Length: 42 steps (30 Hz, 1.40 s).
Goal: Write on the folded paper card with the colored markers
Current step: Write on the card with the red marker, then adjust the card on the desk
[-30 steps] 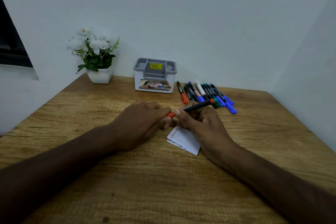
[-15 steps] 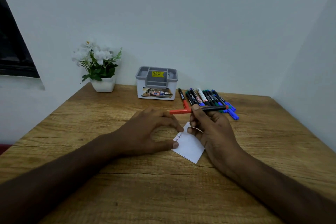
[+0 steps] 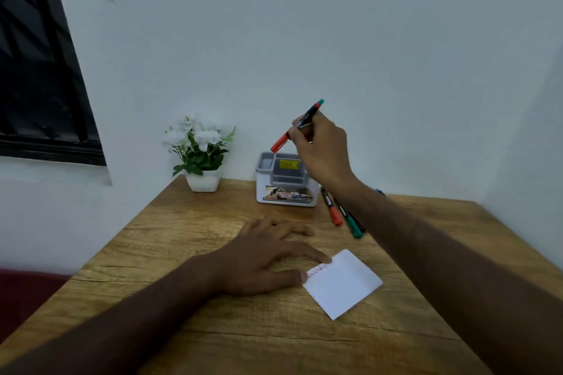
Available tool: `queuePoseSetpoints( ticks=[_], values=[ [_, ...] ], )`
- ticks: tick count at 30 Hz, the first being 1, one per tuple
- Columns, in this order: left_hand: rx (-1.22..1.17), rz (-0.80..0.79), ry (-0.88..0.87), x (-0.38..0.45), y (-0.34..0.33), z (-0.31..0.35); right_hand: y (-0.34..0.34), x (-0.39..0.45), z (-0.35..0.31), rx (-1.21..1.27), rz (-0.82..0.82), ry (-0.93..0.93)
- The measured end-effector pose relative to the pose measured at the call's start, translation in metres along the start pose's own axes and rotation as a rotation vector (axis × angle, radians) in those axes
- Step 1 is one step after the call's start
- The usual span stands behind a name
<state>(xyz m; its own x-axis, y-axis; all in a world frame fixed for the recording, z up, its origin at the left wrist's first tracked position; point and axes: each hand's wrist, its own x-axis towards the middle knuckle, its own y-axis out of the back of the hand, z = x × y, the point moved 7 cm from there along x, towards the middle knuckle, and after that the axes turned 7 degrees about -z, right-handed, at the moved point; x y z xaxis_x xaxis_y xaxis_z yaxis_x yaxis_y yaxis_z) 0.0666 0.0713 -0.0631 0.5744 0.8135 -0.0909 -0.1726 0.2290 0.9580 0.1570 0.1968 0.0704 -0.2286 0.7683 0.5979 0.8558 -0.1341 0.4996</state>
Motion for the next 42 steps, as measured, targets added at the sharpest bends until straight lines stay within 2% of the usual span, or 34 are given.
queuePoseSetpoints(
  ticks=[5,10,14,19,21,24,26,34,42],
  values=[
    [0.005,0.01,-0.005,-0.001,0.002,0.0,-0.052,0.026,0.013,-0.202,-0.085,-0.006],
    [0.001,0.007,-0.001,-0.001,0.001,-0.002,-0.075,0.028,0.027,-0.347,-0.292,-0.085],
    [0.015,0.005,0.0,-0.002,0.001,-0.002,-0.058,0.013,0.026,-0.316,-0.287,-0.065],
    [0.044,0.022,0.015,-0.001,0.001,0.001,0.011,-0.05,0.028,-0.265,-0.152,0.046],
    [0.06,0.037,0.022,-0.002,0.001,0.002,0.032,-0.089,0.033,-0.295,-0.22,0.018],
    [0.074,0.052,0.046,-0.001,0.002,0.004,0.041,-0.148,0.044,-0.303,-0.439,-0.062],
    [0.084,0.06,0.07,-0.001,0.003,0.006,0.042,-0.177,0.046,-0.295,-0.531,-0.044],
    [0.041,0.058,0.163,-0.001,-0.003,0.014,0.035,-0.184,0.052,-0.331,-0.577,0.002],
    [0.154,-0.027,0.252,0.005,-0.016,0.02,0.036,-0.184,0.052,-0.329,-0.572,0.006]
  ],
)
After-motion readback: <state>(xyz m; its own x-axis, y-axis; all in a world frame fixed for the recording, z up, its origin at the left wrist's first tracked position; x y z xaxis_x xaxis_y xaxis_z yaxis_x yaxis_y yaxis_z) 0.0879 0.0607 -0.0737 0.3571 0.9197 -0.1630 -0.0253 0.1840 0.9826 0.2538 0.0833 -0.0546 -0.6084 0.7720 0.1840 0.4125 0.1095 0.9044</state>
